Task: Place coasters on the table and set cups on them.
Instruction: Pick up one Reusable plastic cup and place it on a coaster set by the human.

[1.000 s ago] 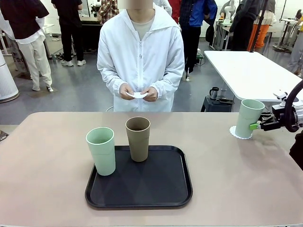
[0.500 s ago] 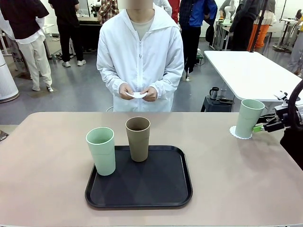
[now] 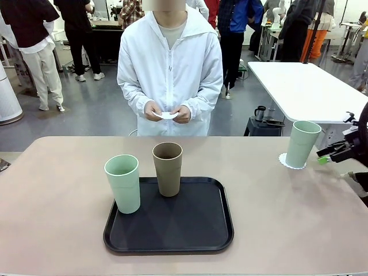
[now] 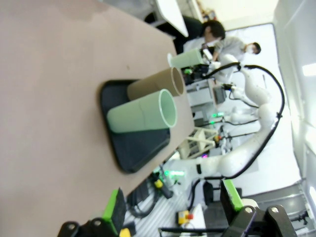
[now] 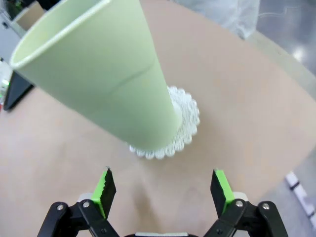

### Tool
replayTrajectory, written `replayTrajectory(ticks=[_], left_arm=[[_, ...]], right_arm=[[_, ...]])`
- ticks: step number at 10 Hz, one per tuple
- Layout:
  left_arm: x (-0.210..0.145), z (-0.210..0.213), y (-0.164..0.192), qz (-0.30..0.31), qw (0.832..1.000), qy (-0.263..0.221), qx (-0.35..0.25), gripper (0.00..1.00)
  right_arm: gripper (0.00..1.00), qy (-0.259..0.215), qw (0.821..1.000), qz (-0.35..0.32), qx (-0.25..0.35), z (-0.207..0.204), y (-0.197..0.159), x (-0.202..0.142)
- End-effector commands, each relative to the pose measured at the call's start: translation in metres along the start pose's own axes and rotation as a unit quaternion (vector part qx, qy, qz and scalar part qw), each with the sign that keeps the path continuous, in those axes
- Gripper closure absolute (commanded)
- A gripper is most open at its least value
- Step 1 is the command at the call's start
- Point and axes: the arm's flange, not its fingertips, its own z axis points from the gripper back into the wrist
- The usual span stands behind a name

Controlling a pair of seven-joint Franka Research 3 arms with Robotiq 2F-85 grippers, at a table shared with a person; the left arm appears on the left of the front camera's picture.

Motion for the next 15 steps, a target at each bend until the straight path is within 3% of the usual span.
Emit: replayTrajectory(ticks=[1,5,9,12,14,15], left_arm=[[0.0,0.001,-0.001,-0.006,1.0,-0.004,-0.007,0.0],[0.0,0.001,-0.001,-0.006,1.0,-0.004,-0.007,0.0],[0.0,0.001,-0.001,-0.006,1.0,-0.004,-0.007,0.0],[0.0,0.001,-0.001,-0.006,1.0,-0.004,-0.007,0.0],[0.0,0.001,-0.001,-0.006,1.0,-0.004,-0.007,0.0],[0.0,0.001,-0.001,-0.006,1.0,-0.004,-0.007,0.0]], right_arm=[[0.0,0.073,0.995,-0.051,-0.042,0.034,0.056,0.012],[0.0,0.124,0.983,-0.068,-0.115,0.091,0.156,0.063],[0.0,0.164,0.966,-0.074,-0.183,0.102,0.229,0.122],[0.0,0.219,0.947,-0.068,-0.223,0.085,0.26,0.158],[0.0,0.232,0.95,-0.065,-0.196,0.085,0.261,0.168],[0.0,0.211,0.951,-0.056,-0.218,0.09,0.26,0.169]])
